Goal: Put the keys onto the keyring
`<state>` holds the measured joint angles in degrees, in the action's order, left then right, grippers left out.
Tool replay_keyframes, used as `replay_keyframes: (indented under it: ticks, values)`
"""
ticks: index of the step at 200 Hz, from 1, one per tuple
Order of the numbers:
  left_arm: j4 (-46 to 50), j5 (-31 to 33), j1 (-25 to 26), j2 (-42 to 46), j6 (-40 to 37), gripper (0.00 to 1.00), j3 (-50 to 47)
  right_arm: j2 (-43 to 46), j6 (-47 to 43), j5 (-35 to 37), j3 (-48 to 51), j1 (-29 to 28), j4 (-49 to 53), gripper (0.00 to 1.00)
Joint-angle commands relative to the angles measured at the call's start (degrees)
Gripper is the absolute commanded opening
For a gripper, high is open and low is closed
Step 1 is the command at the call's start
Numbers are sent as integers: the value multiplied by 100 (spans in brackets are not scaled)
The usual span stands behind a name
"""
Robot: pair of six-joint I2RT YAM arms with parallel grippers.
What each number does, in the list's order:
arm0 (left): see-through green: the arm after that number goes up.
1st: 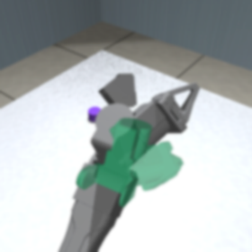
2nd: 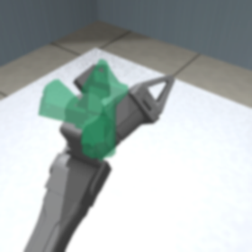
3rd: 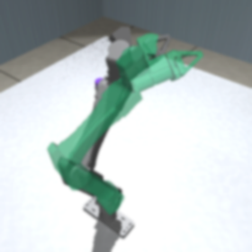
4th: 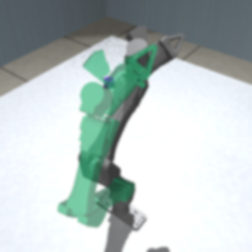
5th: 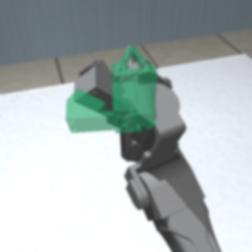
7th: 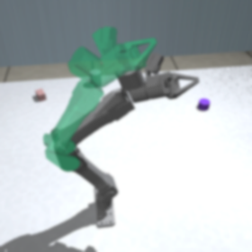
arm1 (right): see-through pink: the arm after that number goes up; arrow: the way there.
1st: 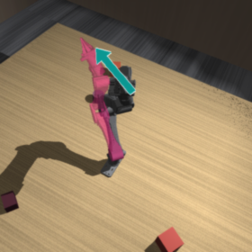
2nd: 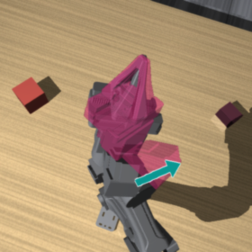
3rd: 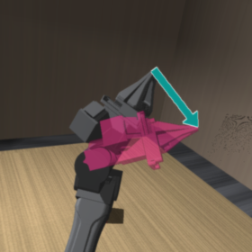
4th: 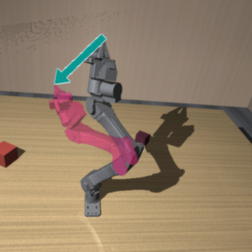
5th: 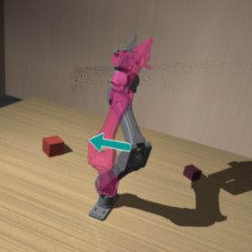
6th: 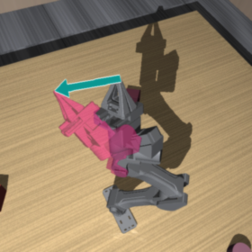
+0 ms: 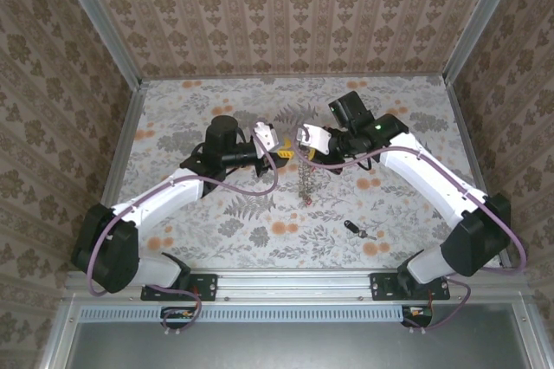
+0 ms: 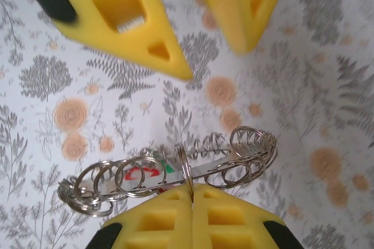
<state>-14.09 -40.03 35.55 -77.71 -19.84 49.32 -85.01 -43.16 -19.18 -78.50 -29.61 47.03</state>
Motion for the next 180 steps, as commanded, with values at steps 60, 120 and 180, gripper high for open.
replay_keyframes:
  ticks: [60,120,180]
  values:
    - [-369,-583,204,-444,-49,27,8,2,107,55,-216,-160,433,0]
    - [-425,-862,294,-648,-43,29,54,45,106,-126,-47,-160,146,0]
    - [-180,-1011,329,-830,-178,26,241,90,107,-256,11,-154,22,0]
